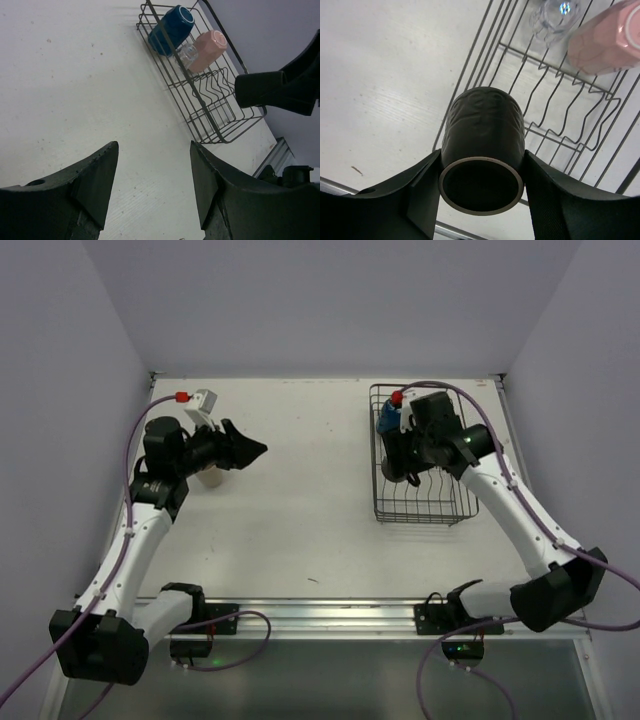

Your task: Unload the cups from the dish rack

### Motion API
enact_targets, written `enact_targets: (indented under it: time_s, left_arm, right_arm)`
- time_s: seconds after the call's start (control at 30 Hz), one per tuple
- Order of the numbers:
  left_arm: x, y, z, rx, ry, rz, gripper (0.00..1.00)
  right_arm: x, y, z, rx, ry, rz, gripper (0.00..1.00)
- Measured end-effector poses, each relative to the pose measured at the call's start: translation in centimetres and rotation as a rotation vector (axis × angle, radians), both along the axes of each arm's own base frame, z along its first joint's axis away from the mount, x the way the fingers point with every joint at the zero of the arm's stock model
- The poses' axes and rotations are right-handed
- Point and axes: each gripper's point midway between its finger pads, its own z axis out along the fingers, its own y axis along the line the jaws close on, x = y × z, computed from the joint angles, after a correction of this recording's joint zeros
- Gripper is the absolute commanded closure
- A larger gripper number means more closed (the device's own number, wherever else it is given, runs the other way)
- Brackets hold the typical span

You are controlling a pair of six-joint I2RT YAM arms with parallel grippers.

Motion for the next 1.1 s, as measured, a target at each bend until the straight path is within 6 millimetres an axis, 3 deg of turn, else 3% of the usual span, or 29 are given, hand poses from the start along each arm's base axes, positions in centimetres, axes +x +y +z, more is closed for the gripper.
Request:
enact_targets:
  time_s: [0.2,0.37,0.63,0.9,1.1]
  left_arm:
    - [0.1,-0.3,-0.2,-0.027,0.034,-0.004,0.39]
    - [-0.9,-2.1,2.0,-0.150,-0.034,-0.111,0.39]
    - [-5.2,-4.9,4.8,-0.352,-0.200,-0.316,0.41]
    - [-11.0,-8.5,8.7,-0.422,-0.418,-0.533,0.41]
    - [-12.6,-9.5,9.6,-0.453,-0.492,-0.603,0.41]
  right_arm:
    - [-0.8,0.5,5.7,0.119,-0.134,0.001,1.00]
    - [-2.0,2.7,8.5,0.296,-0.168,0.038,1.00]
    - [-2.4,8.9,13.3,0.720,-0.145,0.111,1.00]
    - [-3.2,12.5,16.5,1.093,-0.071,0.145,1.00]
    - [-3.6,14.0,18.2,1.281,0.002,0.184,1.00]
